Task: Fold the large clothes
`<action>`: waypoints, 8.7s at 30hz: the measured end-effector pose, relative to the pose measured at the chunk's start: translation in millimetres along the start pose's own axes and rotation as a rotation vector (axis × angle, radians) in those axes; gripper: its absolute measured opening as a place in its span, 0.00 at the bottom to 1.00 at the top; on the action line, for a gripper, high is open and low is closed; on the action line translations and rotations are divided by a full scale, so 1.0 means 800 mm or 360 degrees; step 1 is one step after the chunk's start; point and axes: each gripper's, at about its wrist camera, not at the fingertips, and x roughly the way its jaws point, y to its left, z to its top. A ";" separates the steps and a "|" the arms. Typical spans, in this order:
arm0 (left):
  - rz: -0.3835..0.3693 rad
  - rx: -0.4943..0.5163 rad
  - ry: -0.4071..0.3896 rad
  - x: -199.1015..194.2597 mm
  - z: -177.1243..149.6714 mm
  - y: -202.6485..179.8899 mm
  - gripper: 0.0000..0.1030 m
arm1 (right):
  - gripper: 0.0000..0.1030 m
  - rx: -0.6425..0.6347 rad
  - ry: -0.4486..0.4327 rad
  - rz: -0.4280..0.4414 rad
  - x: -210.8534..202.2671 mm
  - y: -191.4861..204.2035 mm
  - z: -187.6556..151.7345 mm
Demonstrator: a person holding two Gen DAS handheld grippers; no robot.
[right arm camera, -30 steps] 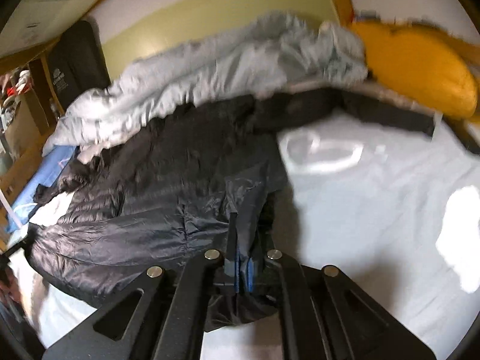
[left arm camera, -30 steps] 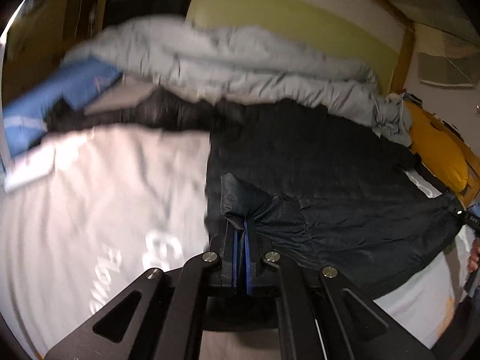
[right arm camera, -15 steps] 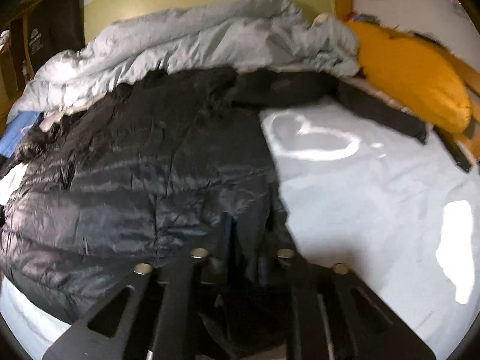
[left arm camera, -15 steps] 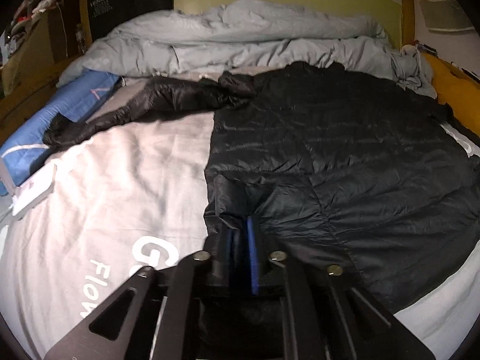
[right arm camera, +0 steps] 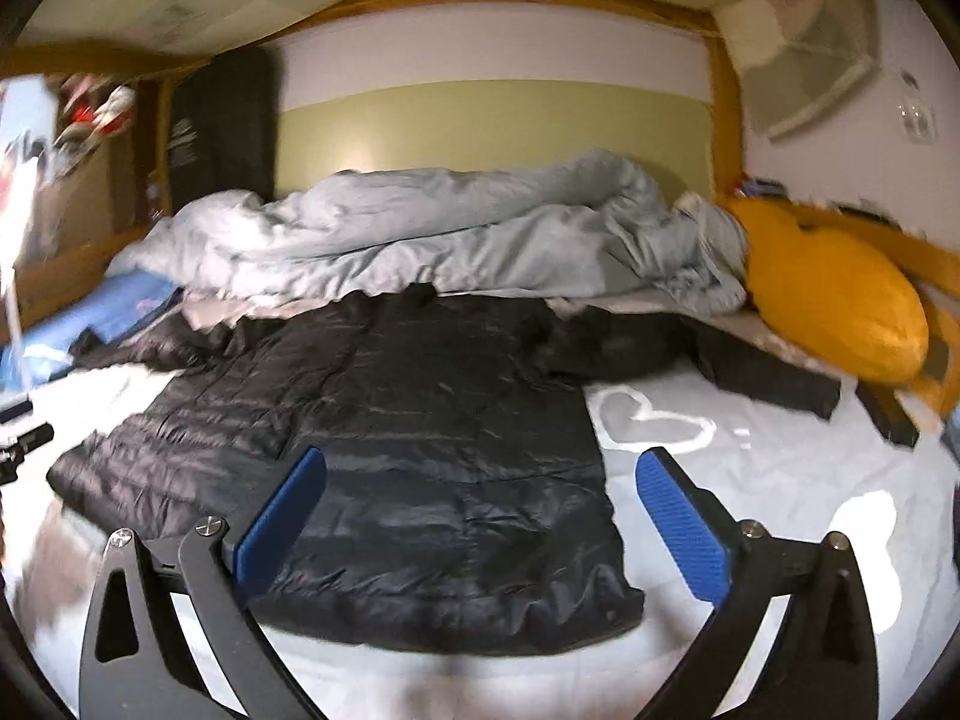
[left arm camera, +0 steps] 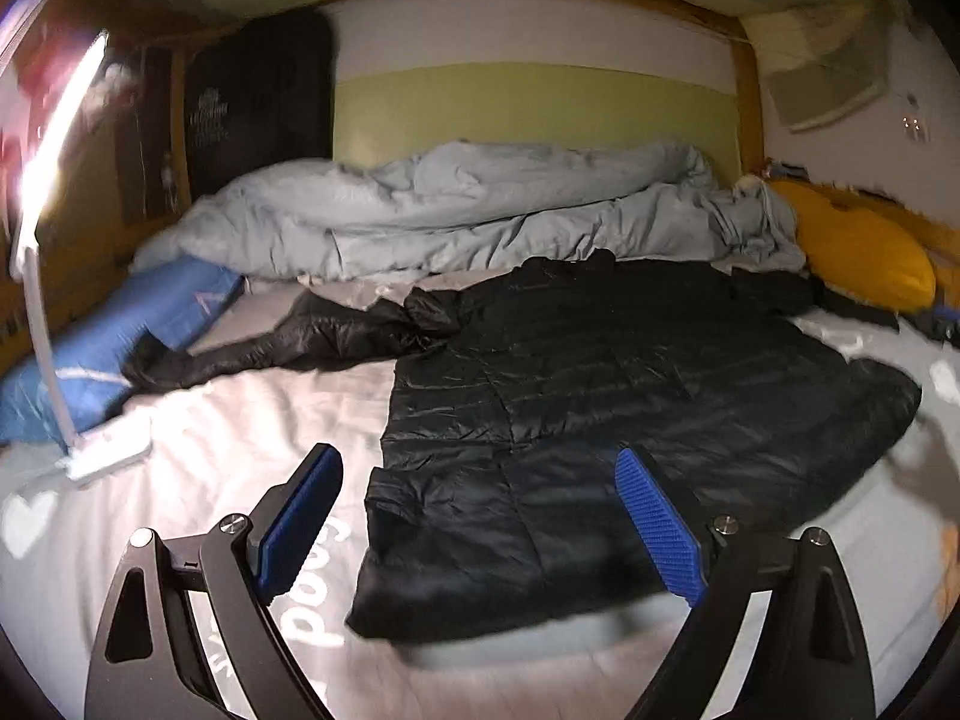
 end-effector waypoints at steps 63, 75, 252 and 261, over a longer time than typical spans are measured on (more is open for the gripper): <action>0.0292 0.0462 0.0404 0.115 -0.066 -0.070 0.94 | 0.98 -0.0809 0.0506 -0.0197 0.102 0.113 -0.095; 0.0322 0.0459 0.0243 0.074 -0.048 -0.054 0.93 | 0.34 -0.0549 0.0571 -0.0155 0.094 0.062 -0.080; -0.0091 -0.0054 -0.0168 -0.014 0.019 -0.053 1.00 | 0.99 0.0162 0.0117 -0.0030 0.002 -0.036 -0.001; -0.0168 -0.0177 -0.0275 0.040 0.103 -0.083 1.00 | 0.91 0.0606 0.0142 -0.0104 0.041 -0.172 0.020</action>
